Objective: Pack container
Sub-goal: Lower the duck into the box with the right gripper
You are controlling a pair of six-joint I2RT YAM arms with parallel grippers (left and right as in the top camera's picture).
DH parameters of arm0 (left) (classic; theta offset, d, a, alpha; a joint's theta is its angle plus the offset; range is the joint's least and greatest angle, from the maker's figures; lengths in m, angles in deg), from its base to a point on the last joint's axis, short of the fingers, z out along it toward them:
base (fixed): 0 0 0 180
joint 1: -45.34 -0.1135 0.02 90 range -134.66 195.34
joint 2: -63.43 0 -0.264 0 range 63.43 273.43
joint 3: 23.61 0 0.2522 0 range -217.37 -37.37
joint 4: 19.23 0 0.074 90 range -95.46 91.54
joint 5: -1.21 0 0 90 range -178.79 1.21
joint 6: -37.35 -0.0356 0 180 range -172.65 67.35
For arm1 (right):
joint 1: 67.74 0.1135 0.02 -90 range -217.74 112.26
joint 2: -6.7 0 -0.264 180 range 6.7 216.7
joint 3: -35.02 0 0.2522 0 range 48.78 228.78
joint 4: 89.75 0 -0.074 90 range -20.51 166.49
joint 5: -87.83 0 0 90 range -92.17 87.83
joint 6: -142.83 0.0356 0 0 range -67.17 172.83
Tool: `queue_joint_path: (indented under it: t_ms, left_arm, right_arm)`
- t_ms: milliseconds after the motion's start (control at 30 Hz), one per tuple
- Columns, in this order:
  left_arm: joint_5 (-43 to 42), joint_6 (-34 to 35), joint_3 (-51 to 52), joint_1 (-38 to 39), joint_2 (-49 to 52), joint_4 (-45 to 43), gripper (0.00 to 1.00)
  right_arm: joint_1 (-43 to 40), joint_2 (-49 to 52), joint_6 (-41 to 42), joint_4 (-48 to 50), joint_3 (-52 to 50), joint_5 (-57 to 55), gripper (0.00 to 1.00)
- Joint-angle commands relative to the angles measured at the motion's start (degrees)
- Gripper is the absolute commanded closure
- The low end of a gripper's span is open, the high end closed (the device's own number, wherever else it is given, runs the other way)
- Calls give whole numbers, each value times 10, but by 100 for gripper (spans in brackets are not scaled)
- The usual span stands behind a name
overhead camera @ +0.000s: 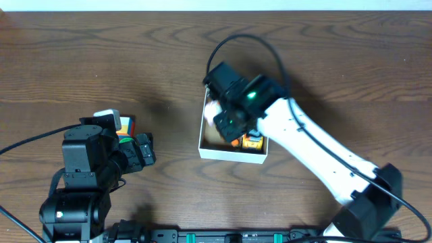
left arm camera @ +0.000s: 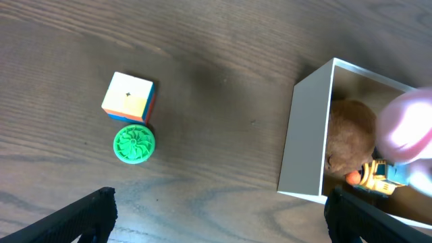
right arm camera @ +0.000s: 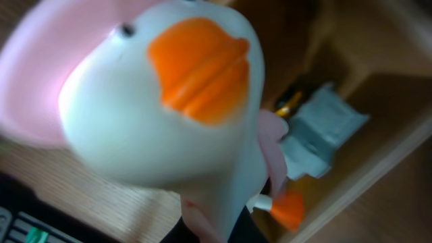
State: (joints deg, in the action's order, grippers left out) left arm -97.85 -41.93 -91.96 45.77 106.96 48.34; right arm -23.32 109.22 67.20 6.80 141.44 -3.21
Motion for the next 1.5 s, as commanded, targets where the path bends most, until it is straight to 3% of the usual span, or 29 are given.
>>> queue_joint_path:
  t_ms: [0,133,267,367,767,1067,1167,1367,1467]
  left_arm:
    - [-4,1,-9,-3,2,2,2]
    - [-4,1,-9,-3,2,2,2]
    - [-4,1,-9,-3,2,2,2]
    - [-4,1,-9,-3,2,2,2]
    - [-4,1,-9,-3,2,2,2]
    - [-4,1,-9,-3,2,2,2]
    - [-4,1,-9,-3,2,2,2]
    - [-4,1,-9,-3,2,2,2]
    - [-4,1,-9,-2,2,2,2]
  right_arm:
    - [7,14,15,20,-37,1,96]
    - [6,21,15,51,-76,7,94]
    - [5,21,14,61,-89,6,62]
    - [5,21,14,61,-88,6,48]
    - [5,19,9,60,-83,-11,48]
    - [5,3,-33,61,-23,-35,45]
    - [5,0,-33,61,-4,-35,51]
    - [8,0,-22,60,-13,-25,86]
    - [9,0,-19,61,-24,-25,96]
